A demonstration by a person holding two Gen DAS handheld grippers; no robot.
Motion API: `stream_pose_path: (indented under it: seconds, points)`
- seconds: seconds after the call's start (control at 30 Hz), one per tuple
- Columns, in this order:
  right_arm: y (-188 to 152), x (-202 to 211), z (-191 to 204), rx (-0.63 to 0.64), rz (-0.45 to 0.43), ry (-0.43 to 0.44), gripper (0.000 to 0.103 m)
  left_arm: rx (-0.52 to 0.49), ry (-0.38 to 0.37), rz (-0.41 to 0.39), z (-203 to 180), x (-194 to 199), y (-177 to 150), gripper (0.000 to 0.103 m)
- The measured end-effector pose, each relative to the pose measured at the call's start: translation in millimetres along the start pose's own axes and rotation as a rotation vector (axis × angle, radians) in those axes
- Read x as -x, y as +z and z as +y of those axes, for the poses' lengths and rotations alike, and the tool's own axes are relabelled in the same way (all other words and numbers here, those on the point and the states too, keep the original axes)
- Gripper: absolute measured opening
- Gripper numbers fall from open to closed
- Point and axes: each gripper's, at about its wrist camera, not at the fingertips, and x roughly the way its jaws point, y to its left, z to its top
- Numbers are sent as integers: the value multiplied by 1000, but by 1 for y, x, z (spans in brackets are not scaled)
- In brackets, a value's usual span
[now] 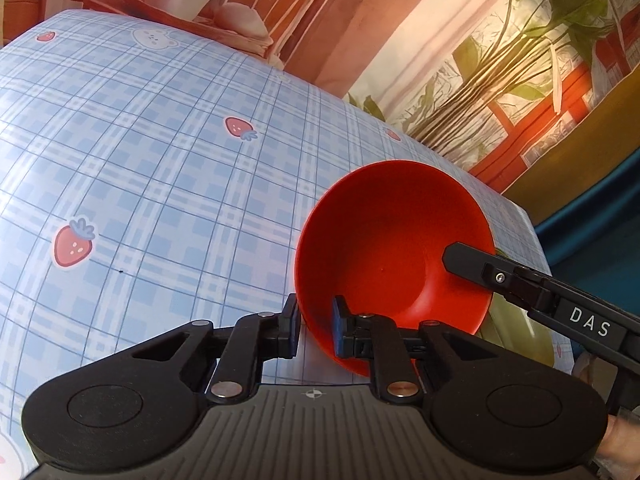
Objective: Organize plates and bowls
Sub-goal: 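Carry the stacked red bowls with both grippers onto the green plate stack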
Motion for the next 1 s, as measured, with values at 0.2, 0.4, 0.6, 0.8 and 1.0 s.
stream_pose_path:
  seconds: [0.2, 0.4, 0.6, 0.8, 1.0]
  points:
    - [-5, 10, 6, -36, -2, 9, 15, 44, -31, -52, 4, 33, -13, 17]
    - [-17, 21, 17, -70, -4, 51, 15, 59, -15, -94, 8, 70, -30, 18]
    - [-23, 41, 22, -107, -28, 87, 15, 81, -31, -151, 0, 101, -38, 19]
    - [-30, 60, 16, -168, -57, 102, 15, 71, -42, -187, -18, 116, -38, 19]
    - [-33, 80, -3, -221, -99, 89, 15, 14, -68, -164, -48, 106, -32, 19]
